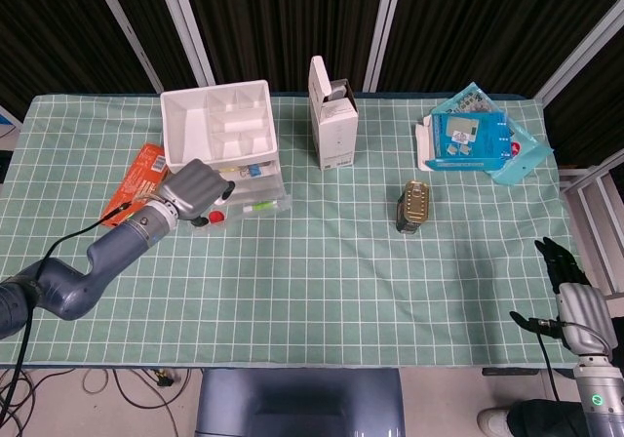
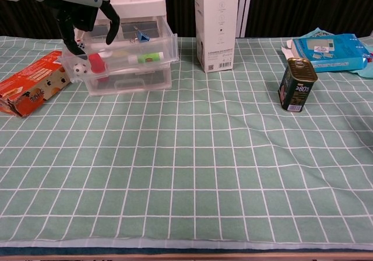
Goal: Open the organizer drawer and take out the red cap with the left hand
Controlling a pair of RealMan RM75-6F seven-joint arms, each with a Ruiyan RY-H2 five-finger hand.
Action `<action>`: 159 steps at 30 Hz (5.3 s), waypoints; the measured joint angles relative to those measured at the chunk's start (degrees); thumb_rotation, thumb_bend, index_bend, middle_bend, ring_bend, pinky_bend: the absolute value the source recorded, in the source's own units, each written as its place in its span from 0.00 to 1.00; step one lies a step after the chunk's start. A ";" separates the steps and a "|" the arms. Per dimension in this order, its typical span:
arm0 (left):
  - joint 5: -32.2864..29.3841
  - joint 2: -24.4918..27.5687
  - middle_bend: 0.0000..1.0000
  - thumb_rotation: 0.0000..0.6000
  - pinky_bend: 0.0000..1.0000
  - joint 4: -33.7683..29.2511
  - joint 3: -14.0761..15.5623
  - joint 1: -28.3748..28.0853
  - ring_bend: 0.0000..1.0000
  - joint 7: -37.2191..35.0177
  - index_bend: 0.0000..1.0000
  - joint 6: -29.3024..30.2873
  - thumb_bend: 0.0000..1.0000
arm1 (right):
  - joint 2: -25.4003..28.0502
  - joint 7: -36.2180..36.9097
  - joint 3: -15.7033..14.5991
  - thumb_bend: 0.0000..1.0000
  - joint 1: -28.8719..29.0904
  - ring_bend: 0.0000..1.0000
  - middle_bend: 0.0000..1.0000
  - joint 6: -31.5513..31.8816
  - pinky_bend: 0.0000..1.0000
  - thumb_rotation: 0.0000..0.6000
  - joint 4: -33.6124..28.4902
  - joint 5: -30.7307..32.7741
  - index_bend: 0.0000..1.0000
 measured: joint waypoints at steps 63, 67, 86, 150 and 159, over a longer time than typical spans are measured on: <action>-16.05 0.14 1.00 1.00 1.00 -1.56 11.36 -12.50 1.00 6.34 0.51 -2.35 0.32 | -0.33 2.69 0.31 0.06 -0.25 0.00 0.00 1.11 0.22 1.00 0.43 -0.88 0.00; -17.06 -0.24 1.00 1.00 1.00 -1.75 12.16 -13.15 1.00 6.61 0.52 -1.53 0.32 | -0.31 2.79 0.29 0.06 -0.24 0.00 0.00 1.11 0.22 1.00 0.45 -0.96 0.00; -17.48 0.20 1.00 1.00 1.00 -2.51 13.18 -14.25 1.00 5.99 0.57 0.66 0.32 | -0.27 2.99 0.24 0.06 -0.25 0.00 0.00 1.12 0.22 1.00 0.42 -1.07 0.00; 3.01 -2.37 1.00 1.00 1.00 -17.86 16.38 3.20 1.00 13.67 0.56 7.33 0.33 | -0.29 2.70 0.15 0.06 -0.15 0.00 0.00 0.93 0.22 1.00 0.45 -1.04 0.00; -3.03 -7.34 1.00 1.00 1.00 -15.44 19.24 2.37 1.00 21.14 0.55 8.39 0.29 | -0.20 2.95 0.15 0.06 -0.17 0.00 0.00 0.95 0.22 1.00 0.46 -1.09 0.00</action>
